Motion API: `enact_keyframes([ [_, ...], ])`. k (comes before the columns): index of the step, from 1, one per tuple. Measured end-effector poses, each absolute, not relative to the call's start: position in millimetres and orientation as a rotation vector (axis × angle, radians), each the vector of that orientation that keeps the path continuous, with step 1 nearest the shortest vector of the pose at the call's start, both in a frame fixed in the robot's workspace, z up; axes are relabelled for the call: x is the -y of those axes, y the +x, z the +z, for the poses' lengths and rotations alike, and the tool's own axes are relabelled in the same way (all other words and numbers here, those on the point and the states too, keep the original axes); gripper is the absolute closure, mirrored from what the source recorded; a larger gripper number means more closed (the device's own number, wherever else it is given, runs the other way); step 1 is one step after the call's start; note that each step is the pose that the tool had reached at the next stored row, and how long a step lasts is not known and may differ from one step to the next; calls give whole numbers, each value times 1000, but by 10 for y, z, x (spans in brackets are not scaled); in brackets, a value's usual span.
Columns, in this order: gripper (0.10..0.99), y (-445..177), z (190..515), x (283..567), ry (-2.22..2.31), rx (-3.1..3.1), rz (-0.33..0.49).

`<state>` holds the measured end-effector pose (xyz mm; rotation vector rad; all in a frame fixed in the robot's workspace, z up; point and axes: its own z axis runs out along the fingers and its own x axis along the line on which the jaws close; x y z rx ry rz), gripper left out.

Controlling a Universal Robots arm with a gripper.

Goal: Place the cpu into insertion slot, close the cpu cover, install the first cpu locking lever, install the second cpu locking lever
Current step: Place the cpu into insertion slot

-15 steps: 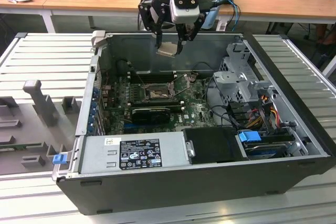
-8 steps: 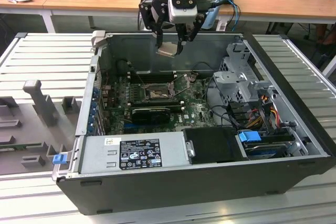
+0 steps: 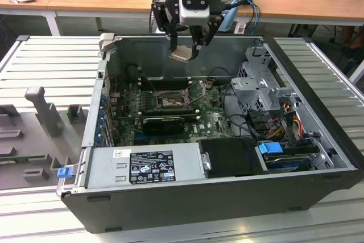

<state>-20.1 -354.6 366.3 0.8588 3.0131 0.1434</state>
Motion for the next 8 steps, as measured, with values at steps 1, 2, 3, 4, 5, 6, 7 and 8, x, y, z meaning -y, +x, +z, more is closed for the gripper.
enact_keyframes([
  [1, 557, -201, 3663, 3546, 865, -3011, 143],
  [2, 557, -201, 3663, 3546, 872, -3009, 143],
  [3, 557, -201, 3663, 3546, 886, -3004, 143],
  [4, 557, -201, 3663, 3546, 896, -3001, 143],
  [5, 557, -201, 3662, 3546, 912, -2996, 143],
  [6, 557, -201, 3662, 3546, 922, -2992, 143],
  [7, 557, -201, 3662, 3546, 928, -2990, 143],
  [8, 557, -201, 3662, 3546, 940, -2986, 143],
])
